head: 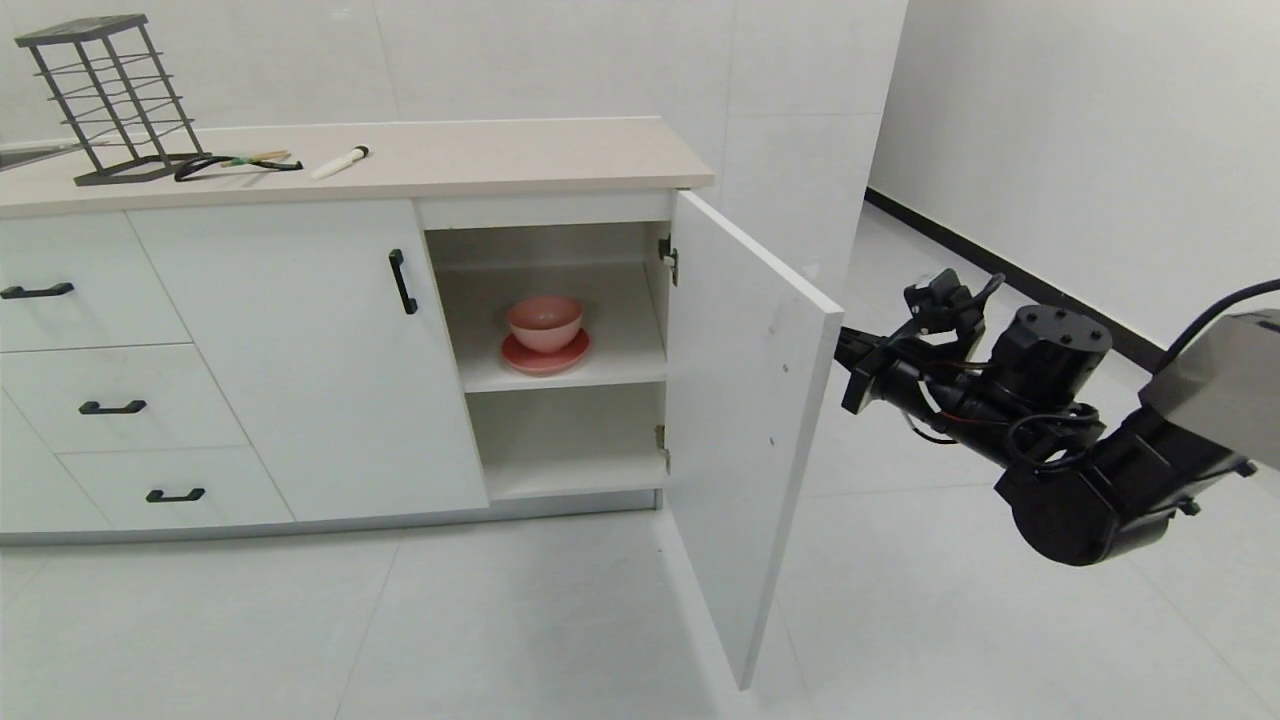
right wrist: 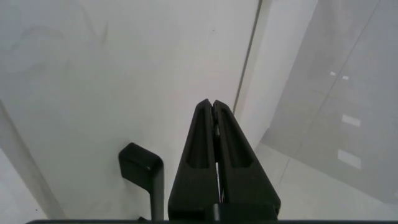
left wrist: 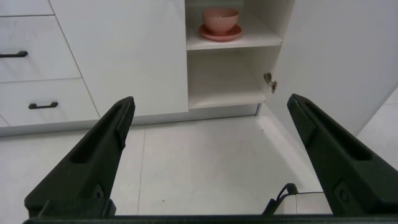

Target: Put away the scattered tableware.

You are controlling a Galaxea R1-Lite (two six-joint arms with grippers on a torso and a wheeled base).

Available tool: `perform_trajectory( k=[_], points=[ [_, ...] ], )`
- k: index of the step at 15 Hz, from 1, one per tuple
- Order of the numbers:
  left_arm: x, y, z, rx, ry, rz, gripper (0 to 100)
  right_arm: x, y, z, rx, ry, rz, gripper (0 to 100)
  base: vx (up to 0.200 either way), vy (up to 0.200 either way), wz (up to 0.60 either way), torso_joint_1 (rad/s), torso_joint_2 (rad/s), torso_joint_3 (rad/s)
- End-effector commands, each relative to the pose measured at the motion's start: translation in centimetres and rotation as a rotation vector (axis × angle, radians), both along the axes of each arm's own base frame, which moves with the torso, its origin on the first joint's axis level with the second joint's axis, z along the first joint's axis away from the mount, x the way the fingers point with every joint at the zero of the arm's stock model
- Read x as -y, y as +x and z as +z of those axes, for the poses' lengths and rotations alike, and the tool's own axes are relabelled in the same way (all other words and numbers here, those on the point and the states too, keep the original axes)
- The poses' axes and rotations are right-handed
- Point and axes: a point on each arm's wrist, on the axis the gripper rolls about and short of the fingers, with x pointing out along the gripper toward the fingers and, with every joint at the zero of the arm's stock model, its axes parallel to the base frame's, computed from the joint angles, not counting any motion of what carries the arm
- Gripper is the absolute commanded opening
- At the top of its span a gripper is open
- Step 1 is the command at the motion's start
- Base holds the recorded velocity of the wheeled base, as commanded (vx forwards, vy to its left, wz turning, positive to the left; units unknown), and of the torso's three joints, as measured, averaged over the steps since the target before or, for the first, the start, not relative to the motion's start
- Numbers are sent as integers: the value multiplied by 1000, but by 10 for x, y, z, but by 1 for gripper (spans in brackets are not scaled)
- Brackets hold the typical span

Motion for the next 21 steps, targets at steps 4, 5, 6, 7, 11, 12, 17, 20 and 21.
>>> perform_trajectory(
  k=[4,5,6,7,11,12,17,20,21],
  points=[
    [0,0,0,0,-1,0,100,-19,-12,-2,-8,-4,54,0,0,0,0,0,0,0],
    [0,0,0,0,-1,2,100,-22,-16,0,-8,-4,63,0,0,0,0,0,0,0],
    [0,0,0,0,-1,0,100,-22,-21,-1,-20,-8,69,0,0,0,0,0,0,0],
    [0,0,0,0,-1,0,100,-24,-24,0,-18,-8,75,0,0,0,0,0,0,0],
    [0,0,0,0,-1,0,100,-41,-34,3,-4,-3,131,0,0,0,0,0,0,0],
    [0,0,0,0,1,0,100,-51,-38,3,-4,-1,158,0,0,0,0,0,0,0],
    [0,0,0,0,-1,0,100,-82,-41,12,37,22,236,0,0,0,0,0,0,0],
    [0,0,0,0,-1,0,100,-93,-28,9,60,33,245,0,0,0,0,0,0,0],
    [0,0,0,0,-1,0,100,-98,-24,0,47,29,250,0,0,0,0,0,0,0]
  ],
)
